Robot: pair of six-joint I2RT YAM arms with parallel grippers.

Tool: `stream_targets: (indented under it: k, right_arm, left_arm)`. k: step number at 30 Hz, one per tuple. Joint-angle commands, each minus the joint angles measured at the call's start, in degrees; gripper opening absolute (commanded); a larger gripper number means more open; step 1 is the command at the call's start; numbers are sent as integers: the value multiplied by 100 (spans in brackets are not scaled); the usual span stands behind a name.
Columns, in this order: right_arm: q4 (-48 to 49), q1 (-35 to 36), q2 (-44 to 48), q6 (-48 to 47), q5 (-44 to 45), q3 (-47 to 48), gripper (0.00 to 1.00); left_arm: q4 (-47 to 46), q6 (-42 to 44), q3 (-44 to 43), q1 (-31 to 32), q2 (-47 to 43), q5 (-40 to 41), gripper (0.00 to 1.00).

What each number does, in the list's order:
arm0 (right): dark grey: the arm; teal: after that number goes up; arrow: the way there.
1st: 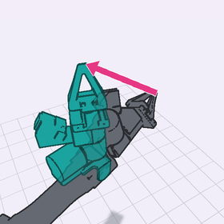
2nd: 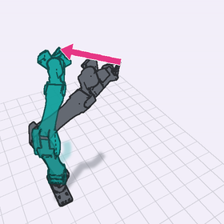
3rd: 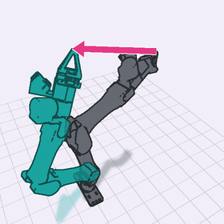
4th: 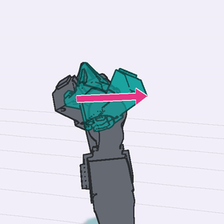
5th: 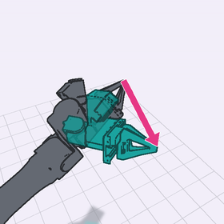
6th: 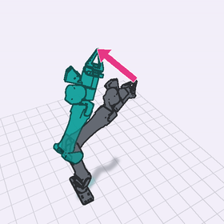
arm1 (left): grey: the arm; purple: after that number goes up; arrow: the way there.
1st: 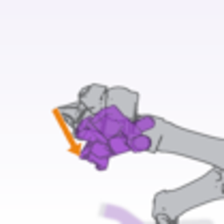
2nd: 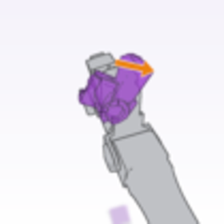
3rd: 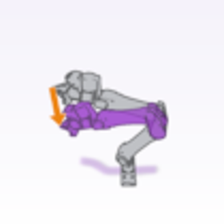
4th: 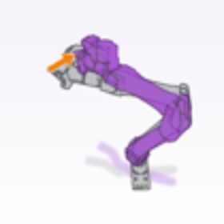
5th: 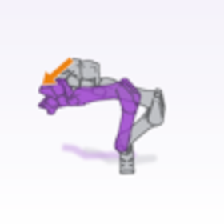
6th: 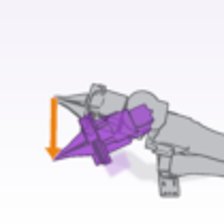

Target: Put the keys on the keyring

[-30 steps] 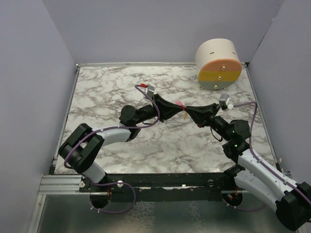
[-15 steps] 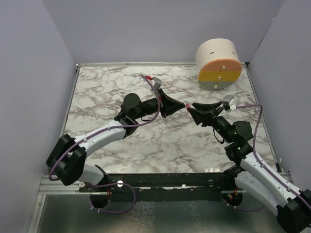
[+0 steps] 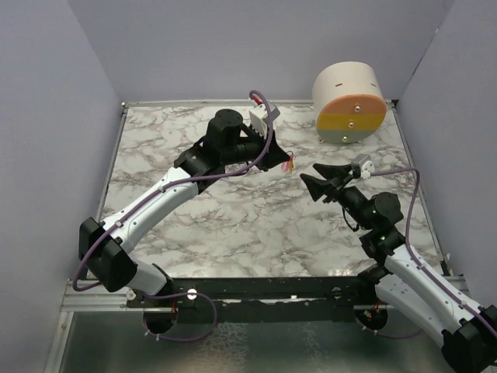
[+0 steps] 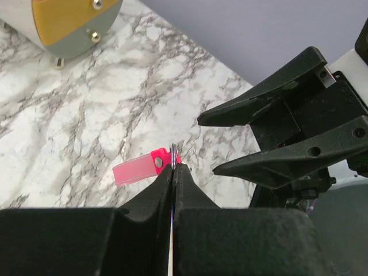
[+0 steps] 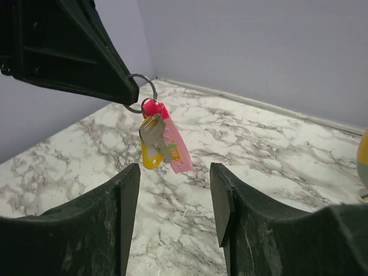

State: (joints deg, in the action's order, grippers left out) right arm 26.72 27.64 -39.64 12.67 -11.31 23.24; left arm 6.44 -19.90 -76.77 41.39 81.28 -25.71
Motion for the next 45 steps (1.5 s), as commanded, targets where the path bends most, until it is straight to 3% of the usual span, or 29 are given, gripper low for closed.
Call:
stream_targets:
  k: [1, 10, 28, 45]
  right_arm:
    - [220, 3, -359, -444, -776, 93, 53]
    - [682, 8, -888, -555, -1943, 129, 53]
    - [1184, 13, -1494, -396, -2464, 148, 52]
    - [1469, 11, -1698, -383, -2247, 32, 33]
  left_arm:
    - [1549, 605, -565, 10, 206, 32, 0]
    - [2540, 841, -1120, 92, 342, 102, 0]
    - [3068, 877, -1503, 449, 674, 146, 0]
    - [3154, 806, -1491, 707, 733, 141, 0]
